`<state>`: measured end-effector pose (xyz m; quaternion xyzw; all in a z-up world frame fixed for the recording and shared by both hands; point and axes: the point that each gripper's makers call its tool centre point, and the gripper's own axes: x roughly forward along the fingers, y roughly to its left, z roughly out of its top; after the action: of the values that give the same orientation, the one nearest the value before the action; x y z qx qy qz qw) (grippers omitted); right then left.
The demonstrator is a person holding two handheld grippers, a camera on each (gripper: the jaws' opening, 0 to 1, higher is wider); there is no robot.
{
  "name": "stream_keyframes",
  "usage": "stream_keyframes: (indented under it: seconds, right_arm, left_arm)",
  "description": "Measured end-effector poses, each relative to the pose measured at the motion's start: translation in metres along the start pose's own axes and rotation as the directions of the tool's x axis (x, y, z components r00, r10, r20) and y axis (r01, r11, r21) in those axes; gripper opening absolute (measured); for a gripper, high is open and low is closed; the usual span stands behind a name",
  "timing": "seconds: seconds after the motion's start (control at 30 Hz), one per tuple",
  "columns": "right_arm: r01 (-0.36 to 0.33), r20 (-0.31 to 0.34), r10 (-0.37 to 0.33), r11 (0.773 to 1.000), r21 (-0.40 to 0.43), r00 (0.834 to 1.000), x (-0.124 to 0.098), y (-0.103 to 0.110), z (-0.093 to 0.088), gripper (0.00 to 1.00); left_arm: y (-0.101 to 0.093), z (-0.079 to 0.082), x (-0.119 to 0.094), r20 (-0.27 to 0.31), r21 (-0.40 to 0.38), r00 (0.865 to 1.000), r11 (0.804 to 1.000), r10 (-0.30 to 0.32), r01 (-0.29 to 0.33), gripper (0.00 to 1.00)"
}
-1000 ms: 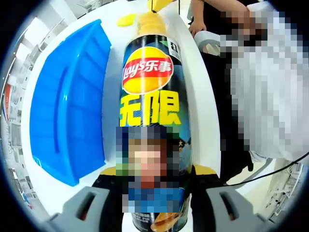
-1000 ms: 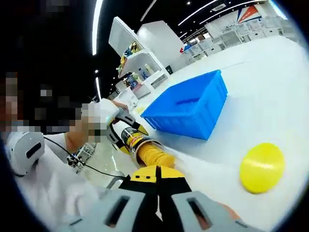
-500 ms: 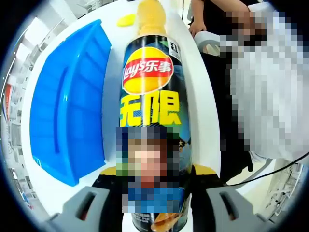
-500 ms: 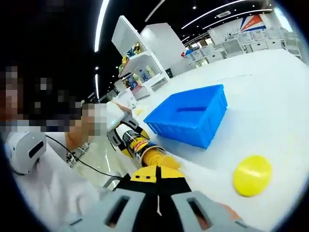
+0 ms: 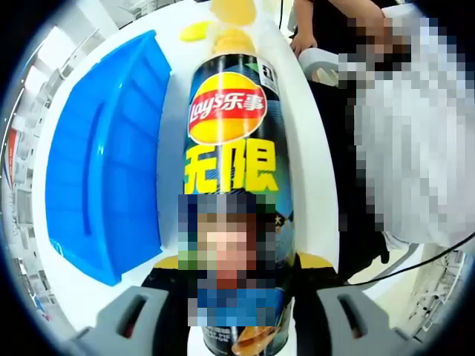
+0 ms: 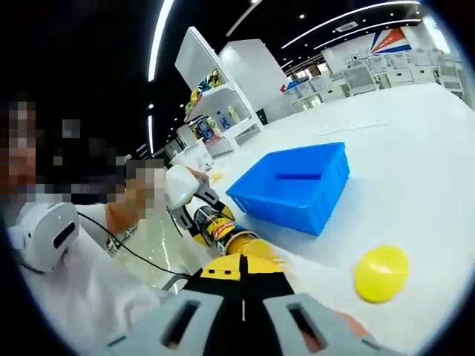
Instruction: Open the lid of the chip container on the table, take out the chips, place them into the box in front of the container, and close the lid
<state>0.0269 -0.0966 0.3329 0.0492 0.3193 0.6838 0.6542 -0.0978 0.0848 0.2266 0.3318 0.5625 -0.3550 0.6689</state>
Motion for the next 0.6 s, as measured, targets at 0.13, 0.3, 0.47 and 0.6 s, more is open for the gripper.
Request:
stream_keyframes:
  seconds: [0.13, 0.3, 0.47, 0.6]
  right_arm:
    - [0.004, 0.001, -0.004, 1.000, -0.003, 1.000, -0.001, 0.002, 0.001, 0.00]
    - [-0.010, 0.015, 0.010, 1.000, -0.001, 1.000, -0.003, 0.007, 0.007, 0.00]
    - [-0.016, 0.017, 0.016, 1.000, -0.008, 1.000, -0.001, 0.011, 0.014, 0.00]
    - [-0.025, 0.003, 0.025, 0.999, -0.031, 1.000, 0.004, 0.015, 0.020, 0.00]
  left_arm:
    - [0.000, 0.000, 0.000, 0.000, -0.002, 1.000, 1.000, -0.002, 0.002, 0.54]
    - [0.000, 0.000, 0.000, -0.001, -0.005, 1.000, 1.000, -0.007, 0.007, 0.54]
    - [0.001, 0.000, 0.001, 0.000, -0.006, 1.000, 1.000, -0.011, 0.011, 0.54]
    - [0.003, -0.001, 0.001, 0.002, -0.006, 1.000, 1.000, -0.014, 0.014, 0.54]
